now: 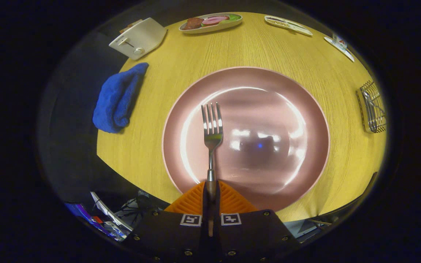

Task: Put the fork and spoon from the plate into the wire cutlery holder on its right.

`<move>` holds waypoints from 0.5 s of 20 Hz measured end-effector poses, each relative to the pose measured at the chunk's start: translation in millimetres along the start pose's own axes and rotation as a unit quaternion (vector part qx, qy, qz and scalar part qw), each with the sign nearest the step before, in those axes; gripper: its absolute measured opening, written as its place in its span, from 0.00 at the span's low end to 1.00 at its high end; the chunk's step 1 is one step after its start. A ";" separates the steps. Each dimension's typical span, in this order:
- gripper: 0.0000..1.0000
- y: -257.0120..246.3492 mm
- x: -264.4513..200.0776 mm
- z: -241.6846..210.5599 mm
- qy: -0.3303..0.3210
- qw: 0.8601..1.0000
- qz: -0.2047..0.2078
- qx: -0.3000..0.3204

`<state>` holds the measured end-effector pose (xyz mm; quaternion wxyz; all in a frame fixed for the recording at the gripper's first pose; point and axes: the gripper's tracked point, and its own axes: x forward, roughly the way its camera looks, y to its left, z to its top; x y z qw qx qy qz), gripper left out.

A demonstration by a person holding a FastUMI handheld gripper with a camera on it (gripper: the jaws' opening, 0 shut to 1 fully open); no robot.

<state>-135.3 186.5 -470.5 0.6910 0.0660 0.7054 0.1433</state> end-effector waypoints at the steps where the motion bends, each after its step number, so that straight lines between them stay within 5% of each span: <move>1: 0.05 1.8 -0.7 0.9 -0.005 1.000 0.010 0.011; 10: 0.05 -0.7 -10.3 16.0 -0.036 0.998 0.029 0.047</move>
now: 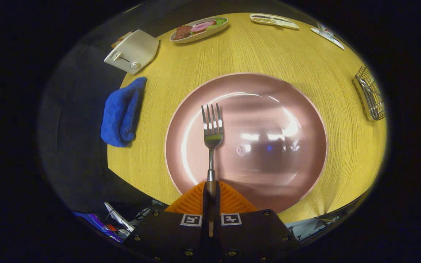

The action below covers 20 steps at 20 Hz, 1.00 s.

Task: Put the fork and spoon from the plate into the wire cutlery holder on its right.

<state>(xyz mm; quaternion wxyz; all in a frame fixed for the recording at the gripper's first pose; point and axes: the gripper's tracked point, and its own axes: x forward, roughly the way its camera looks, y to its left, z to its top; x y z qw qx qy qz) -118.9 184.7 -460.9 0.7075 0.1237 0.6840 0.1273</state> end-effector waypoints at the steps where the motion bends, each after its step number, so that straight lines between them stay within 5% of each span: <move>1: 0.05 0.4 -2.8 4.7 -0.005 1.000 0.003 0.007; 10: 0.05 -20.8 -43.1 42.9 -0.054 0.997 0.015 0.050; 20: 0.05 -109.2 -123.2 78.7 -0.136 0.982 -0.013 0.133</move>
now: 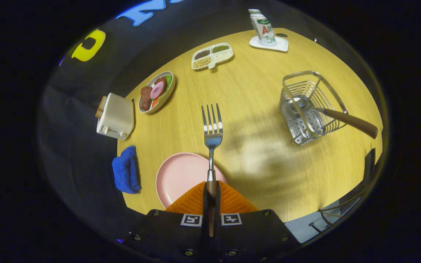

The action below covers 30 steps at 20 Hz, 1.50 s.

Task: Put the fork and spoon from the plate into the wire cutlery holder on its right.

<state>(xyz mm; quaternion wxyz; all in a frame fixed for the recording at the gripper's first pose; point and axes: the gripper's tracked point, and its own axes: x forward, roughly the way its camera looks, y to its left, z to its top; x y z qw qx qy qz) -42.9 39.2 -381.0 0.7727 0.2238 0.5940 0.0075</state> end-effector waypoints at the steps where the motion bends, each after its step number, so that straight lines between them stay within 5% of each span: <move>1: 0.05 -9.5 -6.5 7.1 -0.008 1.000 -0.004 0.007; 14: 0.05 -92.1 -43.2 13.6 0.009 0.998 -0.036 0.054; 30: 0.07 -98.2 -39.0 30.9 0.096 0.988 -0.024 0.119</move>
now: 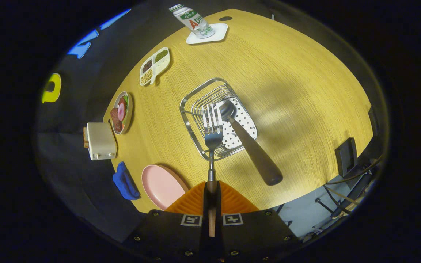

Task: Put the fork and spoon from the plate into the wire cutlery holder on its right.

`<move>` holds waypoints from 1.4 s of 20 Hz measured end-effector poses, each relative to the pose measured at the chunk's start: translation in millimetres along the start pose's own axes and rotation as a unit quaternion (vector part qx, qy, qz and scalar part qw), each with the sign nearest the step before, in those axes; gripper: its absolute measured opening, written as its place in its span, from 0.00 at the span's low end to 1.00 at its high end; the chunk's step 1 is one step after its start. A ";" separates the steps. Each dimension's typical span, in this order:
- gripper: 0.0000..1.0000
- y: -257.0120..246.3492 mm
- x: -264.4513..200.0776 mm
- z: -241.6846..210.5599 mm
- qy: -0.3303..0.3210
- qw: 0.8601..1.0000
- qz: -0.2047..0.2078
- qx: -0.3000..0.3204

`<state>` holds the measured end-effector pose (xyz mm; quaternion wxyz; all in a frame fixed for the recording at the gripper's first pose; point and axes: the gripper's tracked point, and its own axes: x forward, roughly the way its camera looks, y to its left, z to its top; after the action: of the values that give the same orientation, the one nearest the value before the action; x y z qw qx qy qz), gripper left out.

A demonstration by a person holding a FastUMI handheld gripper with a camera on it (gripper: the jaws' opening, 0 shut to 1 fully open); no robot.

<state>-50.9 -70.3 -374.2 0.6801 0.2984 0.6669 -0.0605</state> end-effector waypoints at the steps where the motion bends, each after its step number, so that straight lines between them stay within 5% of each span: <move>1: 0.08 1.4 -2.7 2.1 0.001 1.000 0.002 0.004; 8: 0.08 4.8 -2.4 9.5 0.011 0.999 0.021 0.043; 14: 0.23 3.0 -8.3 17.6 0.007 0.997 0.032 0.069; 18: 0.25 6.1 -12.2 18.2 0.007 0.995 0.049 0.083; 19: 0.32 6.6 -12.2 17.0 0.007 0.995 0.053 0.084; 21: 0.82 8.9 -12.6 16.7 0.009 0.995 0.061 0.084; 23: 0.79 8.7 -14.2 16.8 0.006 0.994 0.065 0.088; 25: 0.98 8.6 -15.5 16.5 0.002 0.993 0.068 0.093; 28: 0.98 7.1 -16.1 16.3 -0.001 0.993 0.068 0.097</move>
<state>-34.9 -77.6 -357.8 0.6509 0.4077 0.6356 -0.0783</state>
